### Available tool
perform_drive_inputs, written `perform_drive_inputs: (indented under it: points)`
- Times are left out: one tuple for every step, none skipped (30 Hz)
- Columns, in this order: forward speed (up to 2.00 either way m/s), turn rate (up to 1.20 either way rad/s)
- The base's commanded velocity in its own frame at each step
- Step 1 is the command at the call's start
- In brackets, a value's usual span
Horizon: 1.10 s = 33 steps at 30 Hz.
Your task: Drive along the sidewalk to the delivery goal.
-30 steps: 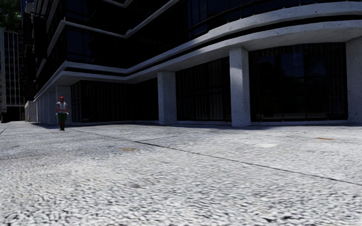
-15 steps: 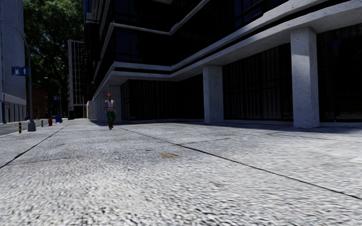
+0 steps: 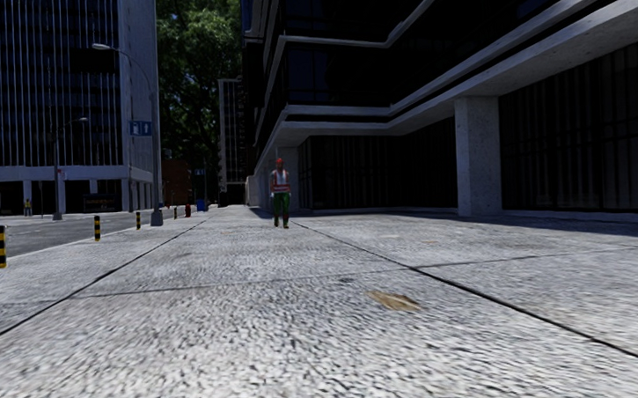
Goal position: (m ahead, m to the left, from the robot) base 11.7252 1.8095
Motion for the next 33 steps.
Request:
perform_drive_inputs:
  points:
    - [2.00, 0.67]
    - [2.00, 0.67]
    - [2.00, 0.67]
    - [2.00, 0.67]
    - [2.00, 0.61]
    - [2.00, 0.51]
    - [2.00, 0.41]
    - [2.00, 0.39]
    - [2.00, 0.38]
    - [2.00, 0.38]
    - [2.00, 0.22]
    - [2.00, 0.00]
    - [2.00, 0.00]
    - [2.00, 0.00]
    - [2.00, 0.00]
    - [2.00, 0.00]
    - [2.00, 0.00]
    - [2.00, 0.00]
    - [2.00, 0.00]
    - [2.00, 0.00]
    - [2.00, 0.00]
    - [2.00, 0.00]
    - [2.00, 0.00]
    - [2.00, 0.00]
    - [2.00, 0.00]
    - [2.00, 0.00]
    - [2.00, 0.00]
    - [1.93, 0.00]
    - [1.88, 0.08]
    - [1.82, 0.14]
    - [1.78, 0.17]
    - [1.78, 0.17]
    - [1.74, 0.22]
